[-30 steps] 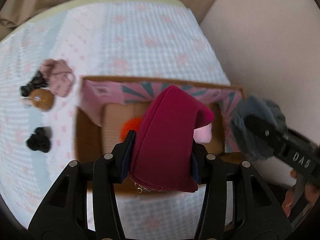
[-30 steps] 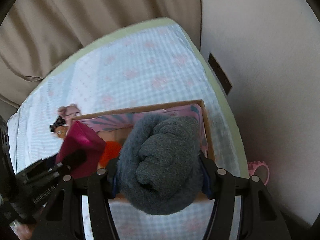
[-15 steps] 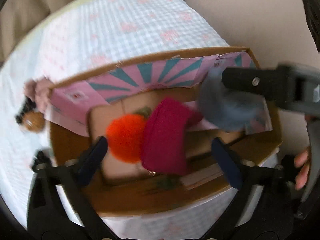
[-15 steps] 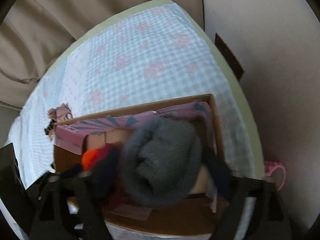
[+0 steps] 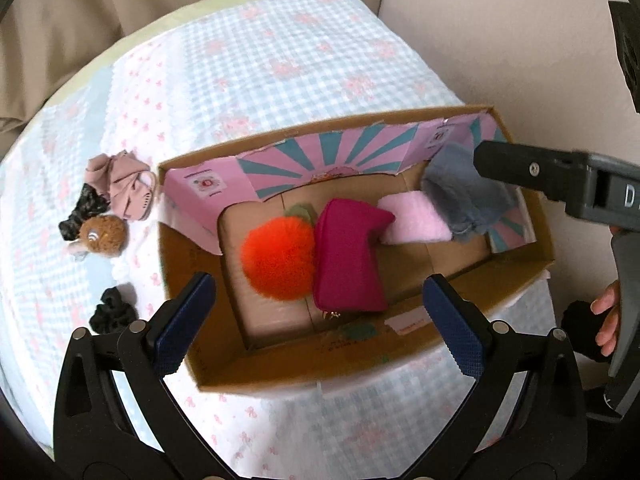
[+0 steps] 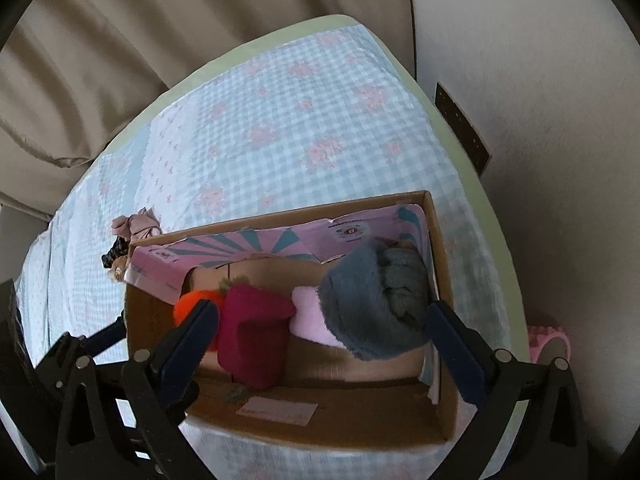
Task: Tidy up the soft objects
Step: 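Carry the pouch and sock over the box and open both tools to release them, then withdraw both tools from the box and move toward the remaining items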
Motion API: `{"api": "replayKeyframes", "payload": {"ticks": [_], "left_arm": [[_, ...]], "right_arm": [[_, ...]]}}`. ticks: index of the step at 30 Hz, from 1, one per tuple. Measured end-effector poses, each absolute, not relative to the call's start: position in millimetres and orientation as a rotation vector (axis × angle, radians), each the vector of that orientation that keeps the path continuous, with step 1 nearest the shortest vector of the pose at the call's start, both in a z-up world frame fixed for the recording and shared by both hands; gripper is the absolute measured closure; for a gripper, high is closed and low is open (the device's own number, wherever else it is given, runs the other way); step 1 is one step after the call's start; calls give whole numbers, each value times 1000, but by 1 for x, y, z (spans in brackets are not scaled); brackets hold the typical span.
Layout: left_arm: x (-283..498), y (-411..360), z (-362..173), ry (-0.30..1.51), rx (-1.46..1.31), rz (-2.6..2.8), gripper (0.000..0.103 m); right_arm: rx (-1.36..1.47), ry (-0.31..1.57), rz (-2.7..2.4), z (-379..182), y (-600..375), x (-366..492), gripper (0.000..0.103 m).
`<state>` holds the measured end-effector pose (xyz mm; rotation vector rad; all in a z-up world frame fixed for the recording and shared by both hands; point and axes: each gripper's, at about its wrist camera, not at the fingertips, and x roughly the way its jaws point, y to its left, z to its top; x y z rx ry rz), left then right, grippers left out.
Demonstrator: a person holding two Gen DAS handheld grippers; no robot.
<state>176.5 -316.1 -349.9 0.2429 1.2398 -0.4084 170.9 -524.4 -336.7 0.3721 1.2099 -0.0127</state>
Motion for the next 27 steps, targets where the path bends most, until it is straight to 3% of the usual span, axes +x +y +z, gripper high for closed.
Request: {"api": "replayKeyframes", "payload": {"ticks": [16, 27], "left_arm": [[127, -261, -226, 1078, 113, -386, 0], [82, -175, -155, 982, 56, -337, 0]], "right_arm": [[181, 1074, -20, -205, -479, 114, 0], [134, 951, 21, -134, -407, 69, 0]]}}
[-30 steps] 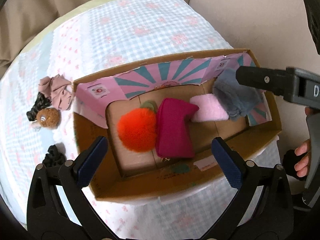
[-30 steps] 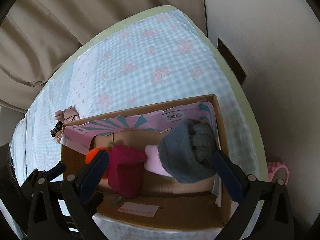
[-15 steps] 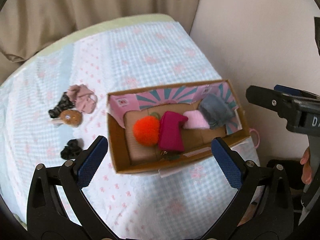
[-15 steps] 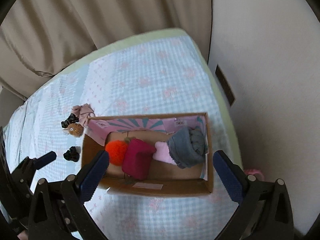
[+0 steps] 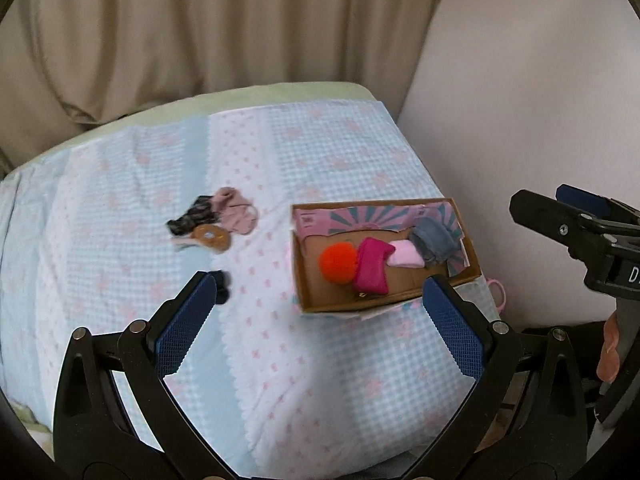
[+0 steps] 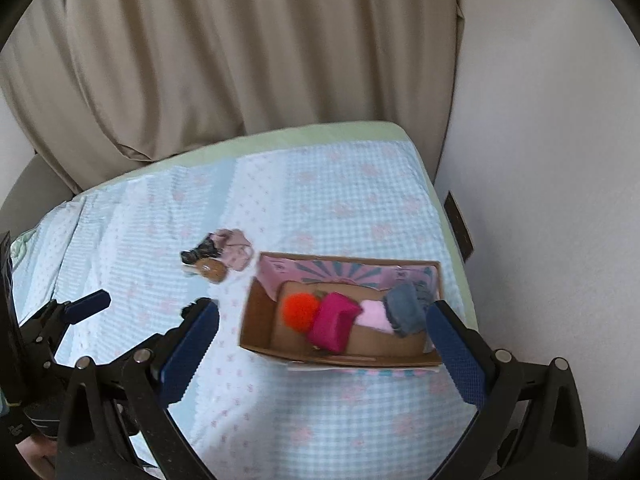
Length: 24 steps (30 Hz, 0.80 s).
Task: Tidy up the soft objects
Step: 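Withdraw both tools from the box and move toward the remaining items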
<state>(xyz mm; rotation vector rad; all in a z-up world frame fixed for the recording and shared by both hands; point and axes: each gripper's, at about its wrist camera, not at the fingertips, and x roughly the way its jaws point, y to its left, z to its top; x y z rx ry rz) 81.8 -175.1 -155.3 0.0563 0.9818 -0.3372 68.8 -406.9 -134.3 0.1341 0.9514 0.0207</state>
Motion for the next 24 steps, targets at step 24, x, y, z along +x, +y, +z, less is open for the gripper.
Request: {"api": "replayKeyframes", "payload": {"ticks": [24], "left_arm": [[146, 1, -169, 1028, -89, -185, 0]], "right_arm": [[123, 965, 147, -143, -269, 148, 0]]}}
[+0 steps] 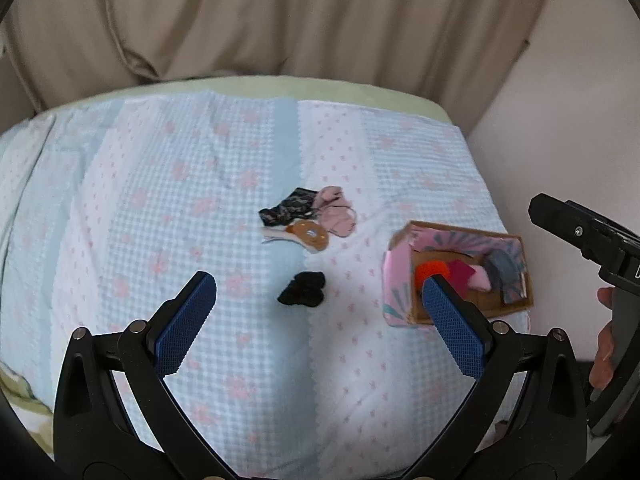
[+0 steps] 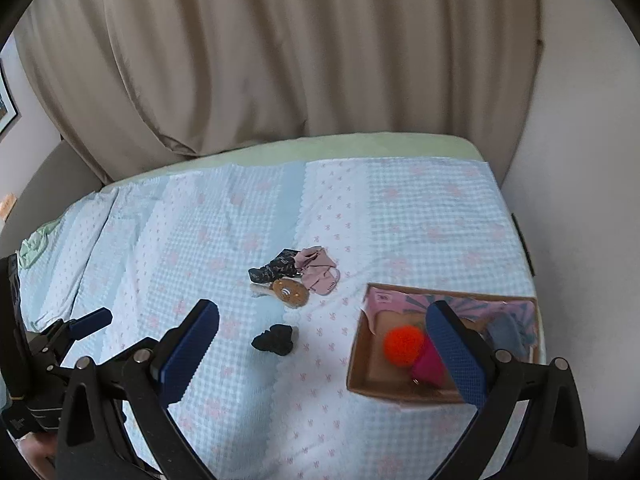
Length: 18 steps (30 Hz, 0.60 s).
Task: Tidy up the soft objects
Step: 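Withdraw both tools from the box and move toward the remaining items, then grasp the teddy keychain with the left tool while the right tool grasps the pink fabric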
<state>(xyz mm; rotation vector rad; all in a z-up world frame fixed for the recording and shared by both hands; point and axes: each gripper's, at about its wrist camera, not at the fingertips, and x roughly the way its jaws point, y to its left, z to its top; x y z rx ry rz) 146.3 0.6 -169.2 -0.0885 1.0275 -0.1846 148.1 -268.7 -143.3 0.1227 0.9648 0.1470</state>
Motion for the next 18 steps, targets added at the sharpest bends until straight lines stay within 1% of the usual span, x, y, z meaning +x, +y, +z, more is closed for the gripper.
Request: {"api": "replayKeyframes", "payload": {"ticks": [7, 18], "left_arm": [[204, 18, -225, 1116, -167, -134, 0], [280, 10, -336, 1230, -343, -28, 1]], "right_arm": [[108, 1053, 207, -193, -254, 214, 0], [-11, 1214, 371, -305, -241, 321, 0]]}}
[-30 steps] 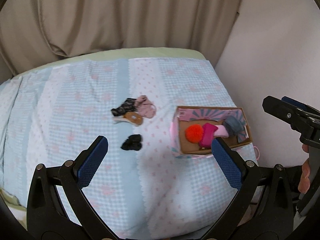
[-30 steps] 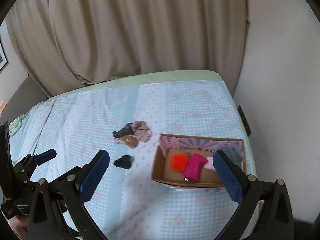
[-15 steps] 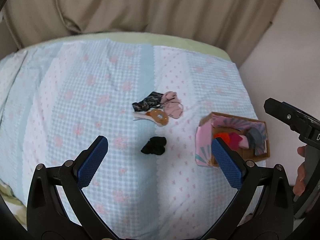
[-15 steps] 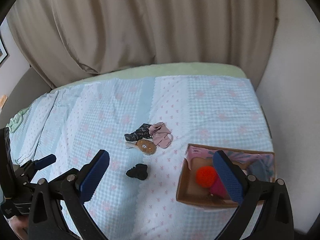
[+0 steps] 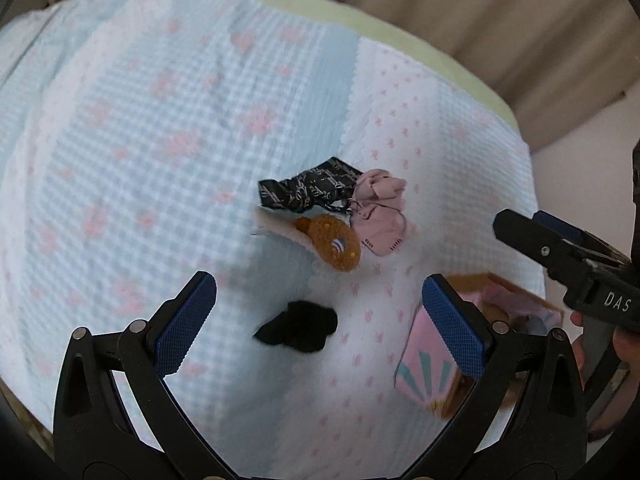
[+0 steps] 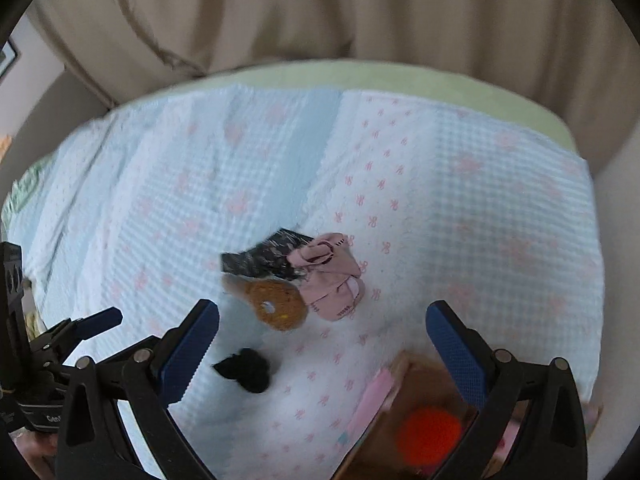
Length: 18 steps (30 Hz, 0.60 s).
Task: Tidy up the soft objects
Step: 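Grasp the teddy keychain with the left tool while the right tool grasps the pink fabric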
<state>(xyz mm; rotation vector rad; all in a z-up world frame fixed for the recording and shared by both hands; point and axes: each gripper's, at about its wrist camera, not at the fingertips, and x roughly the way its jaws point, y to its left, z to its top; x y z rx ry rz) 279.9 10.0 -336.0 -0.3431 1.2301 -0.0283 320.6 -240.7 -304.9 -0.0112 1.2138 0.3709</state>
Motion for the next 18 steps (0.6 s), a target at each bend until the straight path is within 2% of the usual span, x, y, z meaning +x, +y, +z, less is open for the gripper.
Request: {"api": "replayKeyframes", "payload": {"ticks": [5, 11, 13, 18], "left_arm": [[309, 6, -388, 1277, -457, 11, 7], [334, 11, -441, 1345, -644, 35, 9], [339, 10, -457, 1372, -680, 43, 16], [345, 6, -485, 1416, -737, 72, 25]], "right_arm": [[-177, 1332, 456, -366, -230, 356, 0], [-330, 1386, 600, -408, -217, 381, 3], [-415, 1376, 682, -418, -208, 386, 3], [-636, 1319, 860, -438, -186, 393, 3]]}}
